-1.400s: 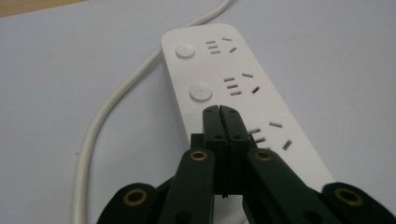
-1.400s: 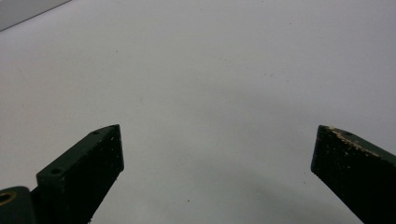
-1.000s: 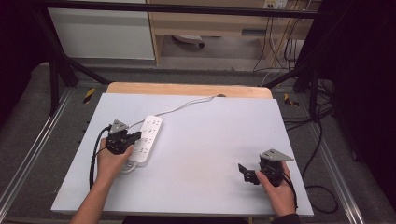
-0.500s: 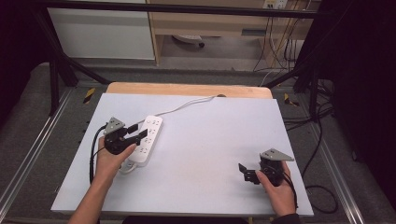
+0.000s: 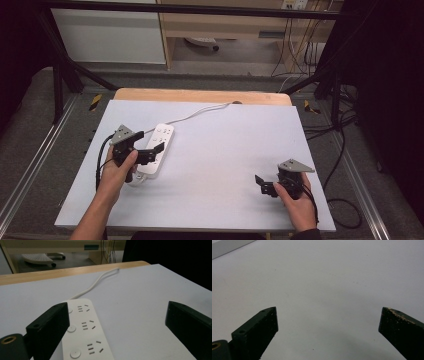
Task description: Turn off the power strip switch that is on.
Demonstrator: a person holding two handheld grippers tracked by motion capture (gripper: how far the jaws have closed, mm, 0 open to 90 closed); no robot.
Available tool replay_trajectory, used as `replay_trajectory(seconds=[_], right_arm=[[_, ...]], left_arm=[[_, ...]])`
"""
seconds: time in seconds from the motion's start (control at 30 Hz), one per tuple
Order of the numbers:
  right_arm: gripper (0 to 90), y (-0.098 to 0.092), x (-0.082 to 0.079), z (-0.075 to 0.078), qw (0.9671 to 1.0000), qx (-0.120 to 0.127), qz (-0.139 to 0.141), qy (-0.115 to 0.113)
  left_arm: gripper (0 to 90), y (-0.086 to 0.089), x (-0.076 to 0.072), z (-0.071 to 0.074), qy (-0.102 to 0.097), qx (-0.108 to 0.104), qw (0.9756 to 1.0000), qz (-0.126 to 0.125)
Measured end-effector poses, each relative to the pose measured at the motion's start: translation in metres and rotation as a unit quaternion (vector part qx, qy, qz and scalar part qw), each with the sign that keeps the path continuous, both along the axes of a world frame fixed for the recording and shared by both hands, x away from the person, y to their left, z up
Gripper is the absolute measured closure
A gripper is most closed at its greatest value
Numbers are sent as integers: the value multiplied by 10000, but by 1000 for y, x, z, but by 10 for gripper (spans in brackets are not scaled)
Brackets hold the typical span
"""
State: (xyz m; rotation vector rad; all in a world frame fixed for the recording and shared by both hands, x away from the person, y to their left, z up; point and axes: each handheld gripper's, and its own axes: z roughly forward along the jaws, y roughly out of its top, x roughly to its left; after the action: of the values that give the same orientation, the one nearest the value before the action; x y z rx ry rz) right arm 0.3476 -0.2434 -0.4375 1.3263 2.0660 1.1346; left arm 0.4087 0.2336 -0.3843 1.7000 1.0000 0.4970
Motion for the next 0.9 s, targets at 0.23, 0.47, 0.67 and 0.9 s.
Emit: replay_trajectory(seconds=[0.23,0.47,0.67,0.9], right_arm=[[34,1,0,0,10000,5,28,-8],[33,3,0,-1,10000,-52,50,21],[33,4,0,-1,10000,-48,57,30],[33,1,-2,1,10000,24,23,1]], left_arm=[[74,2,-5,6,53,-64,9999,58],[51,12,-16,15,102,-215,9997,40],[51,18,-24,22,73,-222,9996,127],[50,16,-31,20,35,67,10000,61]])
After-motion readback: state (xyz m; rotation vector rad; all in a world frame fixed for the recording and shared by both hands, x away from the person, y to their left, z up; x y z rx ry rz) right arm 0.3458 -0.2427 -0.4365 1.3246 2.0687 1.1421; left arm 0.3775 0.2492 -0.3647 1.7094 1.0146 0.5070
